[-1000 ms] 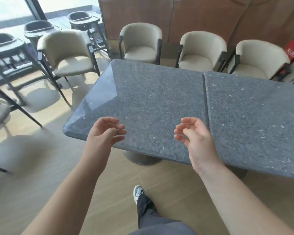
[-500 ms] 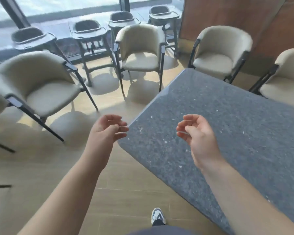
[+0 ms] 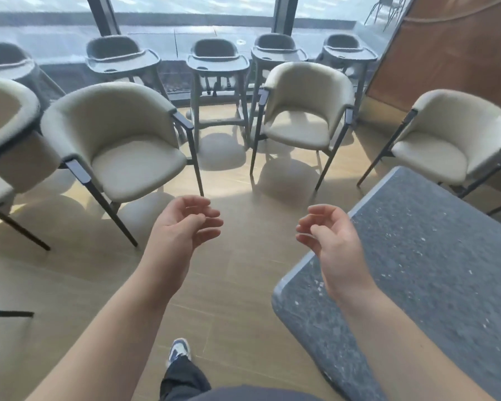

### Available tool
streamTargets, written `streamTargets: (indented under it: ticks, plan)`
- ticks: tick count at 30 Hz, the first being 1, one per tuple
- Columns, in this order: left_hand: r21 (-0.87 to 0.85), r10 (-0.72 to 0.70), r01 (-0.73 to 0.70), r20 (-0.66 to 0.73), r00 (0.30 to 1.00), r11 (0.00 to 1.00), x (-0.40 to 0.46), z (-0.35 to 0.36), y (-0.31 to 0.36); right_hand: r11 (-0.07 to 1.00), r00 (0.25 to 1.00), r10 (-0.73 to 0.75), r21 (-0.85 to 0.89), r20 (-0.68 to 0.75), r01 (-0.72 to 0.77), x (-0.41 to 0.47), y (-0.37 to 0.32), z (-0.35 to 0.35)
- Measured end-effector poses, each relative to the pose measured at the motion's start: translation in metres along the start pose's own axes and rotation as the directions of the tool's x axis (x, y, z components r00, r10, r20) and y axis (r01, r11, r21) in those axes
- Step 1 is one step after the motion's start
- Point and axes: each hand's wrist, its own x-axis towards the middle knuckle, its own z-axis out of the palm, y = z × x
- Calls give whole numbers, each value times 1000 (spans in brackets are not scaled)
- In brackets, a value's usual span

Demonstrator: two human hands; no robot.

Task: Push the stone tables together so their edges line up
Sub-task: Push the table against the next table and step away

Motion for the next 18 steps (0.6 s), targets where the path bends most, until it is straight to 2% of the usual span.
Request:
streamTargets:
  ticks: [5,9,18]
  plan:
    - [78,-4,0,42,999,997,91,-72,43,999,999,-28,-34,-39,26,46,-6,103]
    - [96,-1,-6,67,998,995,151,-102,63,997,996,-58,-52,-64,55,81,-16,155]
    - [119,-39,19,169,985,993,266,-87,74,996,982,-89,-12,-165,88,177,-22,176]
